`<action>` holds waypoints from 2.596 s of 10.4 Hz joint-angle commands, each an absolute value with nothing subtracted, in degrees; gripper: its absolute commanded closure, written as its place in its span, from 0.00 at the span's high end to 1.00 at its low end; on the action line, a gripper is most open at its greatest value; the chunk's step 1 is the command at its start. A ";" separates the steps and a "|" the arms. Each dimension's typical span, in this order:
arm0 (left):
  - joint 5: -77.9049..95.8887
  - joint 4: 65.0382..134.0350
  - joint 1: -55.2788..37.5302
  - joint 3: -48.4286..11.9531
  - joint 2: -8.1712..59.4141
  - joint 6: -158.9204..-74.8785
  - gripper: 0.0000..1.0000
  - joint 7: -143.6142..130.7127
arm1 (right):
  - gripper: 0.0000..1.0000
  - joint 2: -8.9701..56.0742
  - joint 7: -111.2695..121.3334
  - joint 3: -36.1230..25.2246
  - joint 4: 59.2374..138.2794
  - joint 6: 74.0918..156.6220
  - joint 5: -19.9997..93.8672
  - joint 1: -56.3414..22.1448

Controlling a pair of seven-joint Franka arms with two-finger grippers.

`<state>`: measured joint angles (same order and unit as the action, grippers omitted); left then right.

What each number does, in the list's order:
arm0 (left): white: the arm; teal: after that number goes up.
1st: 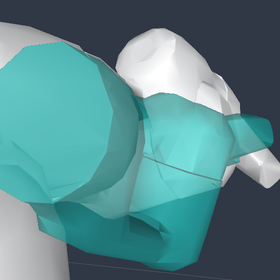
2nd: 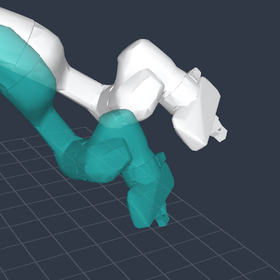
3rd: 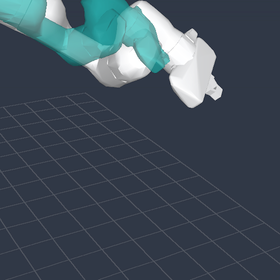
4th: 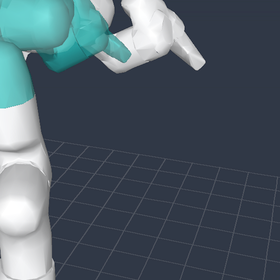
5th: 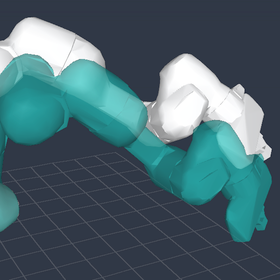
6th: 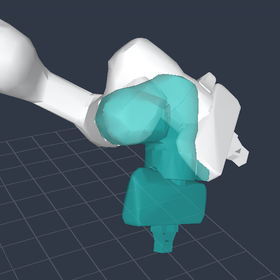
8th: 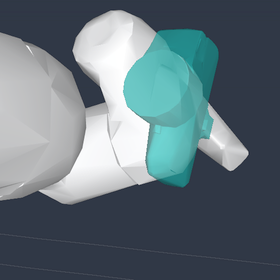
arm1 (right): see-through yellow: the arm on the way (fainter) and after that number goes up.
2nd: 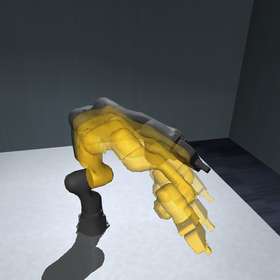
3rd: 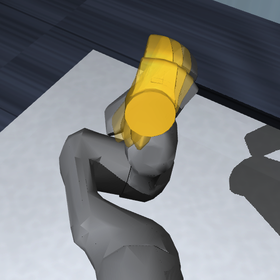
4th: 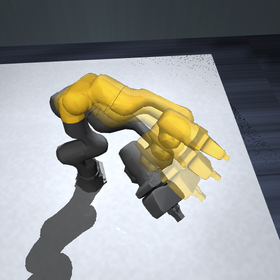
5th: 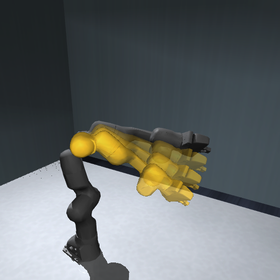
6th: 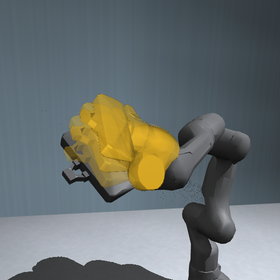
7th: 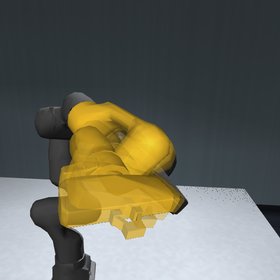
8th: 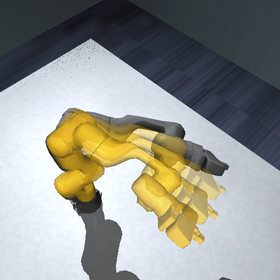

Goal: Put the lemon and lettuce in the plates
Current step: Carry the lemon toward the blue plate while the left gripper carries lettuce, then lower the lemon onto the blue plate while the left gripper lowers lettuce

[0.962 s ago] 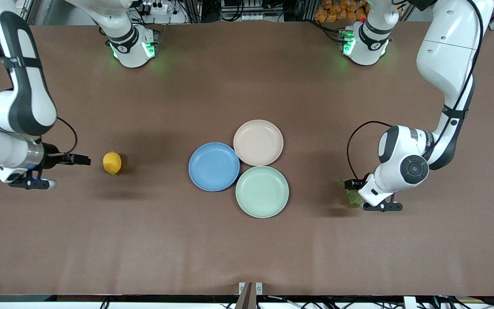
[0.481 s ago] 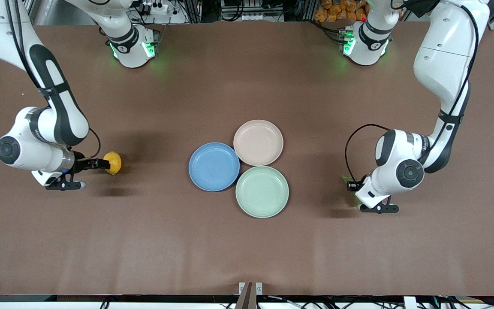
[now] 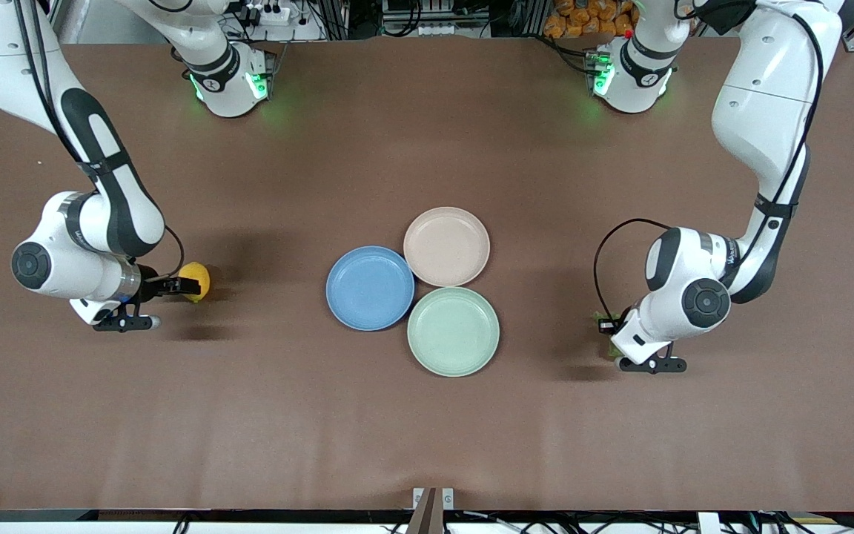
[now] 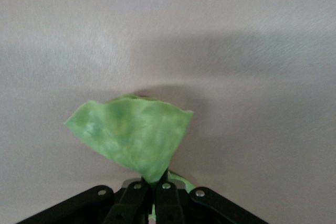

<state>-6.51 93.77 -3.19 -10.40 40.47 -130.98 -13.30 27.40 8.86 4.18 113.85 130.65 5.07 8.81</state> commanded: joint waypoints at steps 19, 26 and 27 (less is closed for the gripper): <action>0.44 91.67 -32.43 -13.45 38.93 -125.16 0.40 -74.53 | 0.00 33.90 -22.70 13.44 94.69 121.46 15.12 -7.26; -7.12 91.50 -27.79 -12.83 34.73 -122.19 1.00 -67.72 | 0.00 41.48 -35.42 13.54 92.64 129.64 15.38 -16.43; -7.12 91.58 -25.34 -12.83 32.45 -121.21 1.00 -62.54 | 0.27 41.57 -35.51 13.54 92.64 129.64 15.47 -16.44</action>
